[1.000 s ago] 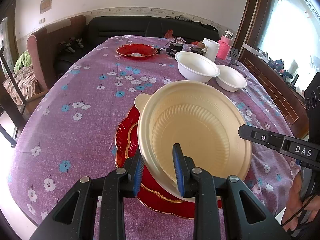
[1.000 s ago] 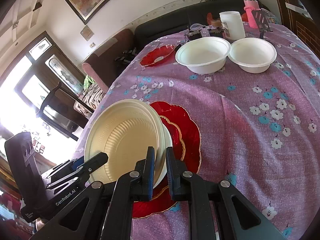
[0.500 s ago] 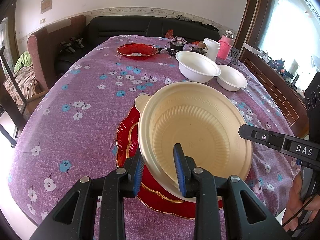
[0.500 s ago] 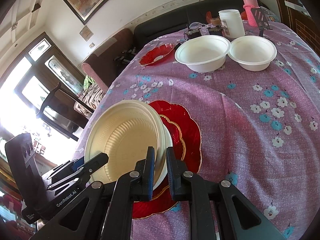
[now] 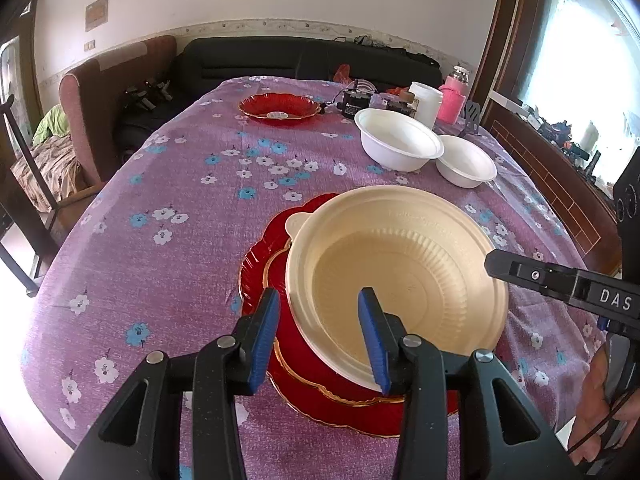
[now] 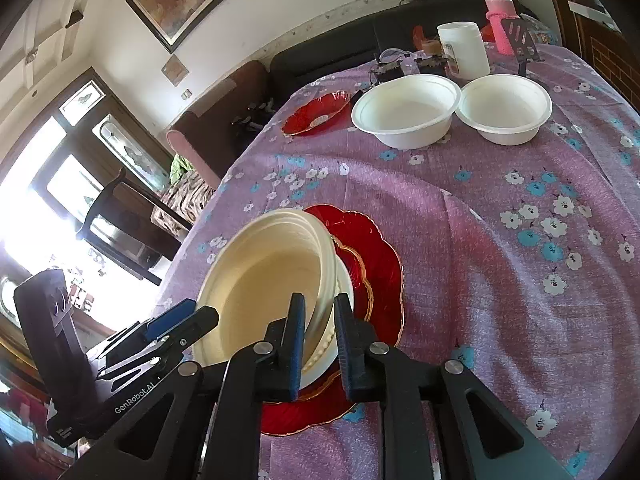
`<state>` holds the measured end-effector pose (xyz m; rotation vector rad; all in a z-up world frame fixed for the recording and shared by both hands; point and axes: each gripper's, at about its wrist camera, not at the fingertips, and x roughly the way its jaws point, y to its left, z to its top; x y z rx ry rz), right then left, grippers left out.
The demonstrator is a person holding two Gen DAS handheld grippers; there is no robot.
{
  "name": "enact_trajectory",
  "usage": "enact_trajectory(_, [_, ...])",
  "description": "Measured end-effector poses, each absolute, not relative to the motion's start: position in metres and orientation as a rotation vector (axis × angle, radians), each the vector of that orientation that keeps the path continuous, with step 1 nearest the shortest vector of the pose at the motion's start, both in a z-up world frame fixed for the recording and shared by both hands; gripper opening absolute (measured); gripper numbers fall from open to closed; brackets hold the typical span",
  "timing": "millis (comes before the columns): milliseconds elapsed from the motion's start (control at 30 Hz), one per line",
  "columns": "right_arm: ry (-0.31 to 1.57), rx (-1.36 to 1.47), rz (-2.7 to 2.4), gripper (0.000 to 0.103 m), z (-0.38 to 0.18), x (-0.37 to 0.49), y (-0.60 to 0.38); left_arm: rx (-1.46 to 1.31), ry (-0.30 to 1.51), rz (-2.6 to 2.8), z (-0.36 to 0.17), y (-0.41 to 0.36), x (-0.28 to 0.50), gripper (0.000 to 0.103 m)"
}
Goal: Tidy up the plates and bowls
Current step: 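Lower the beige bowl onto the white plate and open both grippers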
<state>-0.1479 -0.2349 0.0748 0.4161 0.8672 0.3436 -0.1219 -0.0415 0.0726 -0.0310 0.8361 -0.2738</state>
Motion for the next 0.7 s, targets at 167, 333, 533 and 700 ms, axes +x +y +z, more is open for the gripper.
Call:
enact_trajectory(167, [0.849, 0.422, 0.334, 0.017, 0.079, -0.152, -0.24, -0.03, 0.835, -0.274, 0.073, -0.042, -0.123, 0.041])
enact_trajectory(333, [0.835, 0.435, 0.317, 0.017, 0.083, -0.154, -0.25, -0.029, 0.826, -0.269, 0.076, -0.041, -0.126, 0.045])
enact_trajectory(533, [0.829, 0.454, 0.303, 0.019, 0.084, -0.157, -0.258, -0.025, 0.821, -0.267, 0.078, -0.043, -0.128, 0.046])
enact_trajectory(700, [0.824, 0.457, 0.297, 0.022, 0.085, -0.16, -0.262, -0.021, 0.813, -0.264, 0.081, -0.044, -0.132, 0.046])
